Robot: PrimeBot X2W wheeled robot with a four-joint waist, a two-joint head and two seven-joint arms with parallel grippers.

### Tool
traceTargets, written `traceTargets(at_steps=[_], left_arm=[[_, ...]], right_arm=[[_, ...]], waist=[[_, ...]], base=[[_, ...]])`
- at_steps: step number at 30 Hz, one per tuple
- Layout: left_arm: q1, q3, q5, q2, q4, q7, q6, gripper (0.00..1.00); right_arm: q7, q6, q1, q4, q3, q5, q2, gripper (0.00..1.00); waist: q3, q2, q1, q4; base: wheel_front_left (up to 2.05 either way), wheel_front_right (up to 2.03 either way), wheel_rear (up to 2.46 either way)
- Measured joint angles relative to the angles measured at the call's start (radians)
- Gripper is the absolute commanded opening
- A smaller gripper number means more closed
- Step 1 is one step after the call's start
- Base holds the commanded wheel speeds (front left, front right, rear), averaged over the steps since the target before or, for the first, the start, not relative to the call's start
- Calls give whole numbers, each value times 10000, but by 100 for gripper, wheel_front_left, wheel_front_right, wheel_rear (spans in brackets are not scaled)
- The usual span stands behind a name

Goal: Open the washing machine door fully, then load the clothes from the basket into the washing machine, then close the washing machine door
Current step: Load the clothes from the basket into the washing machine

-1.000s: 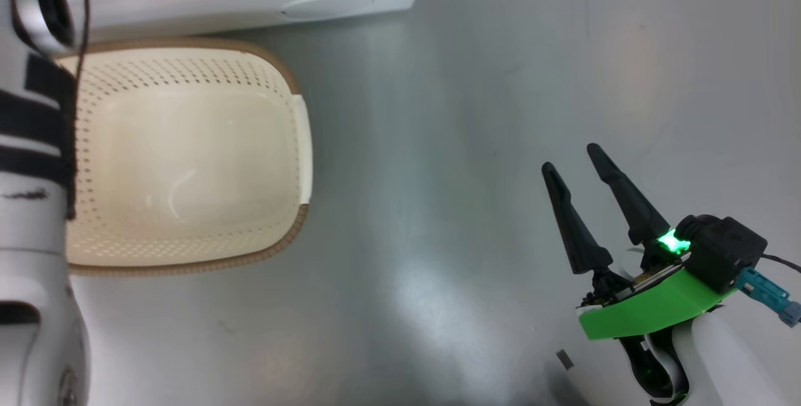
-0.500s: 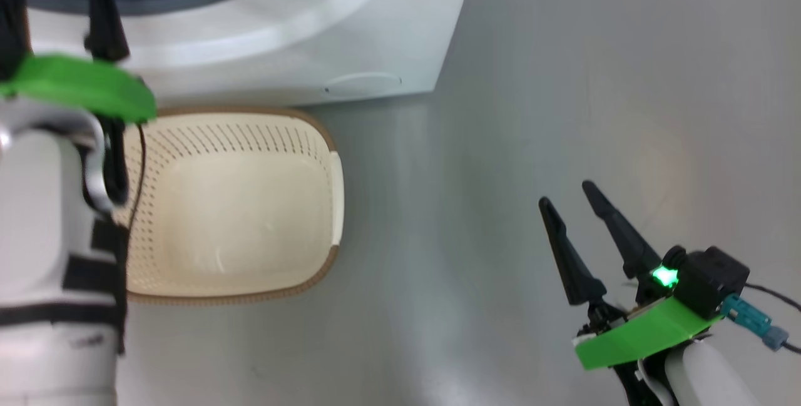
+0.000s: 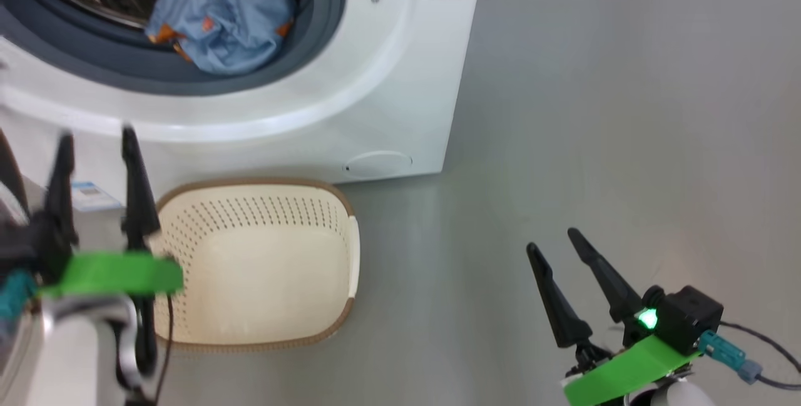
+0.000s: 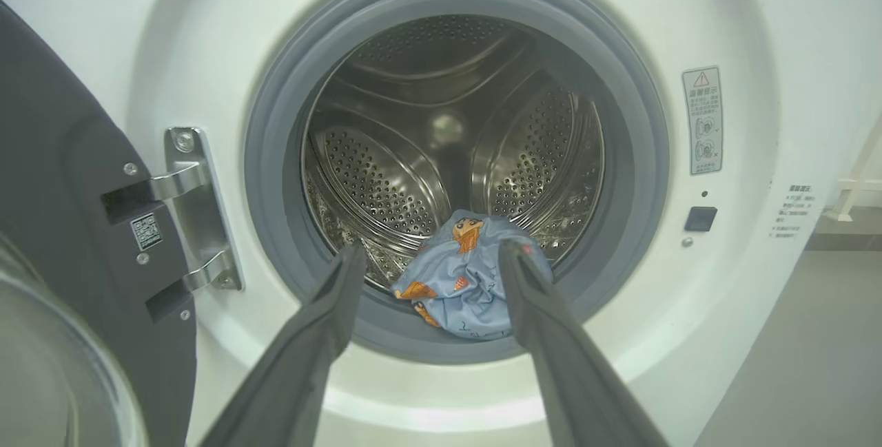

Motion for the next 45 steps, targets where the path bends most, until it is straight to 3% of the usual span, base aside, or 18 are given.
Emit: traceTargets(at_steps=[11, 23, 45], left_arm=[[2947, 127, -84, -244, -1381, 0, 201, 100], [5268, 263, -219, -533, -2159, 2, 635, 100], [6019, -311, -731, -581, -2220, 2, 988, 100]], right_arm=[[0, 0, 313, 226, 182, -29, 132, 100], [0, 0, 560, 368, 182, -27, 138, 100], [0, 0, 663, 380, 150, -27, 113, 100]], waist=[[-1057, 0, 0, -51], [-1432, 0, -1, -160], [-1380, 1, 0, -24]], base=[[0, 0, 0], [0, 0, 0], [0, 0, 0]])
